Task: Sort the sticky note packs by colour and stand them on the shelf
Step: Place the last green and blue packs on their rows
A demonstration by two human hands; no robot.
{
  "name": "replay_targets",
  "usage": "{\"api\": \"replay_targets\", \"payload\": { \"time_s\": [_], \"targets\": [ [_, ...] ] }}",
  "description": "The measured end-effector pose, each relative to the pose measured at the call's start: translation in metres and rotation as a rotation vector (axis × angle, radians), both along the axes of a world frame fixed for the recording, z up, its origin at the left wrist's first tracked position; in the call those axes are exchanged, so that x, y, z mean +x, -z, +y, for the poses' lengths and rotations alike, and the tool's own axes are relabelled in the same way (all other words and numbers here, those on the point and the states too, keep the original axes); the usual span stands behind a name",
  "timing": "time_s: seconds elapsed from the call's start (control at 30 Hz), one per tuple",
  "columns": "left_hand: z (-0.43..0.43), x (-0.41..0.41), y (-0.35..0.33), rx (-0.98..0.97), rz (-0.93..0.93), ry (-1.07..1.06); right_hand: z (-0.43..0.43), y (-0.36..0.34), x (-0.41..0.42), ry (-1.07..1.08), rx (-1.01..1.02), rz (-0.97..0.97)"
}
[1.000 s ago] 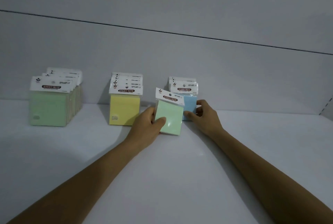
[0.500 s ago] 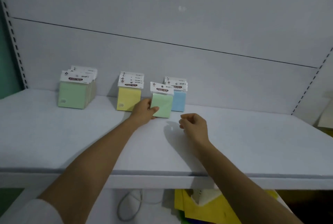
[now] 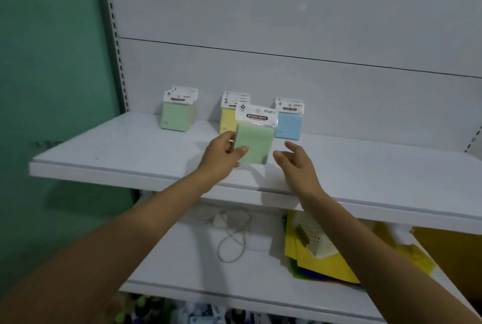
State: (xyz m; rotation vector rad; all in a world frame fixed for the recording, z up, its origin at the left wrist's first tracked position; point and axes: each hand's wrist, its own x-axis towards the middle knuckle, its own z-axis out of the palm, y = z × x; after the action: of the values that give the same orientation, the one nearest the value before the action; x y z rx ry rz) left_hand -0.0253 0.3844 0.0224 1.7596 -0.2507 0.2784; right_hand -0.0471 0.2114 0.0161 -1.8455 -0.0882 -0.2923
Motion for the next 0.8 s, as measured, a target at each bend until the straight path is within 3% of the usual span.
{"api": "replay_targets", "payload": {
  "time_s": [0.1,0.3,0.43,0.63,0.8],
  "targets": [
    [0.031,-0.025,-0.003,0.096,-0.021,-0.008,0.037,0.001,-0.001,-0.063,-0.017,-0.062],
    [0.098,-0.029,0.005,0.561,-0.085,-0.118,0.102,0.006,0.015,-0.116,-0.004,0.036],
    [0.144,-0.003,0.001,0.795,-0.139,-0.212,0.140,0.003,0.044,-0.124,-0.098,0.014],
    [0.216,0.067,-0.001,1.014,-0.104,-0.215,0.204,0.003,0.107,-0.069,-0.291,0.015],
    [0.252,0.123,0.003,1.044,-0.122,-0.192,0.237,0.008,0.159,0.050,-0.400,0.046]
  ]
}}
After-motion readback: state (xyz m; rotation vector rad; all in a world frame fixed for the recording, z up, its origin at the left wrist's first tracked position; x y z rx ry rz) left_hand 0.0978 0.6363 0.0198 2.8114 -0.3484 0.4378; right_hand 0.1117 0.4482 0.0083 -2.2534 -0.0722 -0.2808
